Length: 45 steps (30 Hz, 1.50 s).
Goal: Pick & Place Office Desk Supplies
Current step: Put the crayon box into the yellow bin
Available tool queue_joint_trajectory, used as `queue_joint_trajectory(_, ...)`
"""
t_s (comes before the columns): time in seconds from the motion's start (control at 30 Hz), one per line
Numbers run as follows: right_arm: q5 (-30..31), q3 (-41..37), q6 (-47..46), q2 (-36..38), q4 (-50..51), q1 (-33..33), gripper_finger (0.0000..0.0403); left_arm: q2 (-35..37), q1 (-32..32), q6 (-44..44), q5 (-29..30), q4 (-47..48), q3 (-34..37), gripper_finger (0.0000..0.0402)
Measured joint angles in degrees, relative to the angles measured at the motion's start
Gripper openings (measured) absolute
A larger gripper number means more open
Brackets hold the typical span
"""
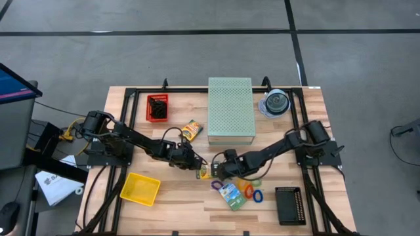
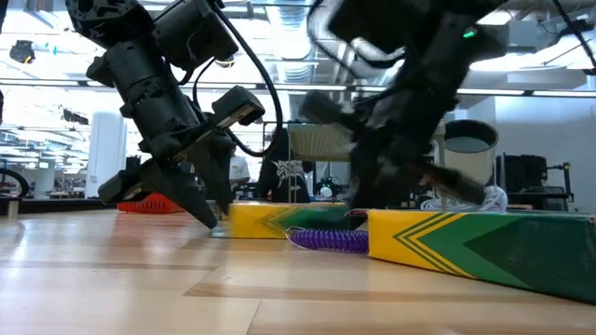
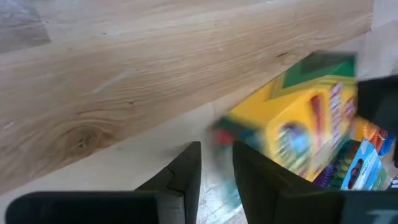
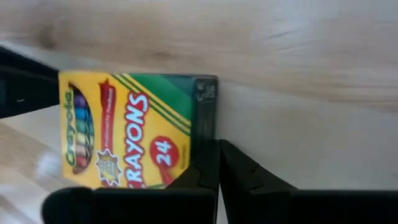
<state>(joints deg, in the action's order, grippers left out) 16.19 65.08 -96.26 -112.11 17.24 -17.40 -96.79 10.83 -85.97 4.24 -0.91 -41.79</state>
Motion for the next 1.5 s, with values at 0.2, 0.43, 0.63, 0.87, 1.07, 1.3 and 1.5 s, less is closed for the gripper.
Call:
queue_joint_trajectory(0.2, 0.4, 6.7, 0.3, -4.8, 4.3, -0.8, 0.0, 0.1, 0.0, 0.0, -0.3, 1.2, 0.0, 0.0088)
queue_joint_trajectory(0.43, -0.3, 9.7, 2.0, -4.2, 9.3, -0.4, 0.0, 0.1, 0.0, 0.0, -0.8, 1.5, -0.1, 0.0084)
queue_joint_trajectory(0.63, 0.3, 9.9, 3.3, -3.4, 8.6, 0.1, 0.0, -0.1, 0.0, 0.0, -0.8, 1.6, 0.0, 0.001)
queue_joint_trajectory(0.87, 0.5, 9.8, 3.5, -3.4, 8.6, 0.2, 0.0, 0.2, 0.0, 1.5, -1.0, 0.3, 0.1, 0.0001)
queue_joint_trajectory(1.07, 1.9, 9.8, 1.2, -3.3, 10.6, -0.7, 0.0, 6.1, 0.0, 3.3, 0.3, 4.9, -0.1, 0.0001)
queue_joint_trajectory(1.3, 6.3, 9.9, -2.9, -0.3, 18.3, -2.5, 0.0015, 17.5, 0.8, 7.3, 0.9, 17.6, -0.1, 0.0)
queue_joint_trajectory(1.5, 11.4, 9.9, -5.2, 4.8, 24.8, -4.3, 0.0046, 26.8, 3.1, 8.0, 1.8, 18.0, -0.1, 0.0)
